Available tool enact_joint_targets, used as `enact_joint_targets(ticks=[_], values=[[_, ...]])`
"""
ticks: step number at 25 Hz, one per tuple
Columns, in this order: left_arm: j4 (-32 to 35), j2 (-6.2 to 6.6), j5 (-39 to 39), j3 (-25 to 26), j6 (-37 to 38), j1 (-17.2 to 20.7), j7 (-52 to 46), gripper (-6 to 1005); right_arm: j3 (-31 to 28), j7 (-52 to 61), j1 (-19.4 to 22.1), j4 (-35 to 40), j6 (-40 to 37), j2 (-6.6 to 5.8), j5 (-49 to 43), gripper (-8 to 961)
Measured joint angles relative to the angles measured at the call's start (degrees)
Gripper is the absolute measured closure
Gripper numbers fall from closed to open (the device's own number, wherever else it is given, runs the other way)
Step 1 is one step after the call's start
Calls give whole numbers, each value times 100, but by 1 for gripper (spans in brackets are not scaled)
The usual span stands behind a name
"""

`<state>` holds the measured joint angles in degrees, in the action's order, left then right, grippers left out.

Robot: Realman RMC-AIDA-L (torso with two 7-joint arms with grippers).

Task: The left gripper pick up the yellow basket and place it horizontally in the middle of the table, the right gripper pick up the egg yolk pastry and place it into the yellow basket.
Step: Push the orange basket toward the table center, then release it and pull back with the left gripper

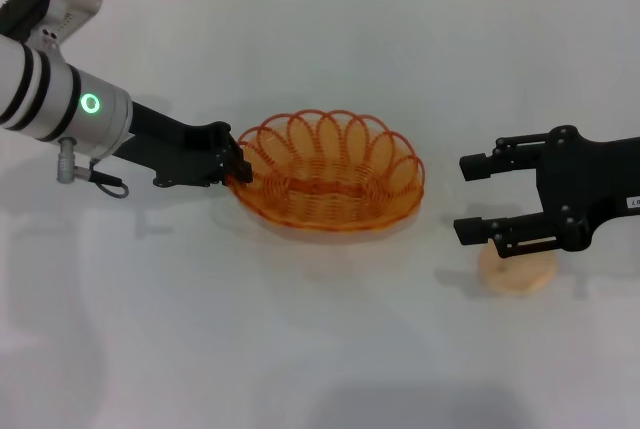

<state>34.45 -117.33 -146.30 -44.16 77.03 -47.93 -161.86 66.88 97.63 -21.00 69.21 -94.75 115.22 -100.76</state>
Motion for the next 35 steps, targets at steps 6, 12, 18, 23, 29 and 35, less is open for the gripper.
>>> enact_joint_targets(ticks=[6,12,18,23,29,35], values=[[-6,14,185,-1,45,23,89,821,-5,2,2,24,0,0,3,230],[-5,29,251,-4,137,29,203,625,-34,2,10,38,0,0,6,230],[-1,56,338,24,279,49,310,466,-43,2,2,40,3,0,24,230],[64,101,363,13,347,60,322,295,-44,2,-1,41,15,0,43,230],[402,210,330,-8,348,142,437,111,-43,2,-1,20,34,0,43,230],[742,292,445,28,316,209,1056,112,-52,2,6,-14,103,0,46,229]])
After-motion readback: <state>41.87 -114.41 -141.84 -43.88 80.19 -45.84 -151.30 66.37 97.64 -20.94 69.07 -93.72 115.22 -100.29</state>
